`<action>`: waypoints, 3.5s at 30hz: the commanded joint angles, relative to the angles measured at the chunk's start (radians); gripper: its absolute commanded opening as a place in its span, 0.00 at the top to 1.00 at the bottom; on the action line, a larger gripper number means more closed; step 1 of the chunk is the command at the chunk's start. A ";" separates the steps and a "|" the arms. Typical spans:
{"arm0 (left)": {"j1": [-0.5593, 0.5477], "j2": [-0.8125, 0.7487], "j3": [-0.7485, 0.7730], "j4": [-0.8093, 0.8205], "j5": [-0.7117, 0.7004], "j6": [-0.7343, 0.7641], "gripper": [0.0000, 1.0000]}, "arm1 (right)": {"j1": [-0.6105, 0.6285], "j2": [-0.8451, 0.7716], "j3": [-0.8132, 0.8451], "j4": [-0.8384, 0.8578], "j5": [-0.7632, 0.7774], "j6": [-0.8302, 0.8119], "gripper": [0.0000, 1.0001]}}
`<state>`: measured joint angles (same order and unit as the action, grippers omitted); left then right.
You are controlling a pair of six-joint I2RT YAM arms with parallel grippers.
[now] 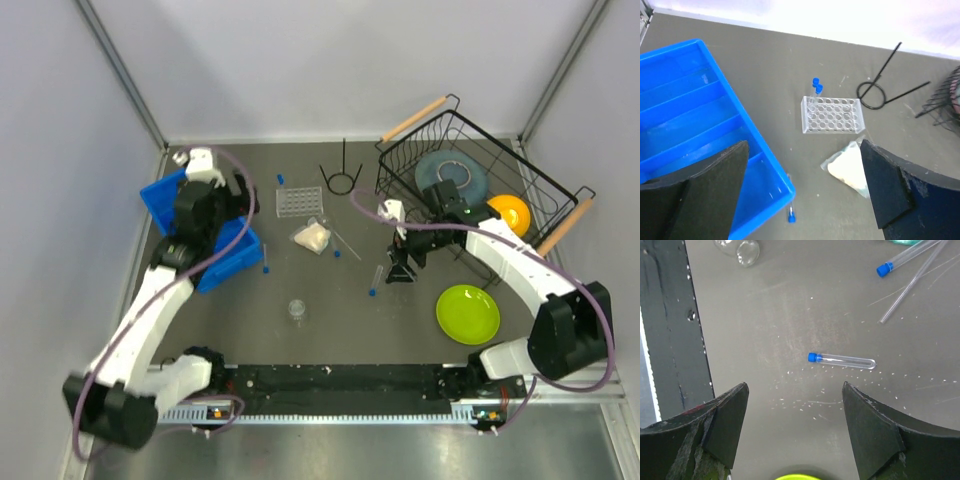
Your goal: Organize the chemistry lab equipment
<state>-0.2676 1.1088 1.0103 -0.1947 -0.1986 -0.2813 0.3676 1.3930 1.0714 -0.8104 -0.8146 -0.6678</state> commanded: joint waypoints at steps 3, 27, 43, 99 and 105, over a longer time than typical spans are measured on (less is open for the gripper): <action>0.016 -0.344 -0.209 -0.043 0.126 -0.032 0.01 | 0.115 -0.080 0.009 -0.137 0.130 -0.356 0.17; 0.016 -0.813 -0.404 -0.400 0.238 -0.268 0.01 | 0.258 0.268 0.166 -0.199 0.394 -1.013 0.14; 0.016 -0.831 -0.412 -0.396 0.249 -0.269 0.01 | 0.287 0.488 0.243 -0.128 0.540 -0.948 0.51; -0.420 -0.301 -0.306 0.187 0.407 -0.593 0.08 | 0.143 0.150 0.274 -0.122 -0.351 0.185 0.91; -0.478 -0.175 -0.233 0.201 0.326 -0.607 0.22 | 0.134 0.138 0.249 -0.096 -0.356 0.185 0.91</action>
<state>-0.7139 0.8852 0.7044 -0.0505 0.2218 -0.8936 0.5137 1.5845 1.3121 -0.9413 -1.1152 -0.4862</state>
